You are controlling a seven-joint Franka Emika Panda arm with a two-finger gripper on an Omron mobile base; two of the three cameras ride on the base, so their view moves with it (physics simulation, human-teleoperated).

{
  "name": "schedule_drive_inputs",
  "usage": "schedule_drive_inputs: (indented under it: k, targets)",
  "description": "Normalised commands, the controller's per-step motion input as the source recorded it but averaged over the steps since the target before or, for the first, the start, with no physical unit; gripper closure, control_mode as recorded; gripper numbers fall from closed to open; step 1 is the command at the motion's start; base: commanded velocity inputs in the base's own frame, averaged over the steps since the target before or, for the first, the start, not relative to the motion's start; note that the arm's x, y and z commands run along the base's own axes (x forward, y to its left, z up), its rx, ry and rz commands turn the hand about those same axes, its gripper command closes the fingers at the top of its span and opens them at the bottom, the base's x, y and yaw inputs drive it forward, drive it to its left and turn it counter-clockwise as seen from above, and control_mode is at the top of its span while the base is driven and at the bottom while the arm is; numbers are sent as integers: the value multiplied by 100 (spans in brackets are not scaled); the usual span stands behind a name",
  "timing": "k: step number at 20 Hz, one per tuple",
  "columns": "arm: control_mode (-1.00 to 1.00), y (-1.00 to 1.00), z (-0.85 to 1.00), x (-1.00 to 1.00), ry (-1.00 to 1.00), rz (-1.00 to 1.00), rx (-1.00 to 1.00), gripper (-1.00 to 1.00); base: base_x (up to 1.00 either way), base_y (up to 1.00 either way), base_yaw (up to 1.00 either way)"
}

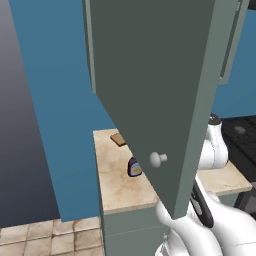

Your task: Pick the mayonnaise and condiment bottle from the counter and place them in the cabinet.

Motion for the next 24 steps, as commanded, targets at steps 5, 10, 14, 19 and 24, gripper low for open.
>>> schedule_drive_inputs:
  k: [5, 10, 14, 19, 24]
  targets:
    - [-100, 0, -19, 11, 0, 6, 0, -100, 0, 0, 0]
    - [-100, 0, -14, 21, 0, 0, 0, -100, 0, 0, 0]
    - [-100, 0, -13, 29, 0, 0, 0, -100, 0, 0, 0]
    - [-100, 0, -8, 29, 0, 0, 0, -100, 0, 0, 0]
    - [-100, 0, -8, 32, 0, 0, 3, -100, 0, 0, 0]
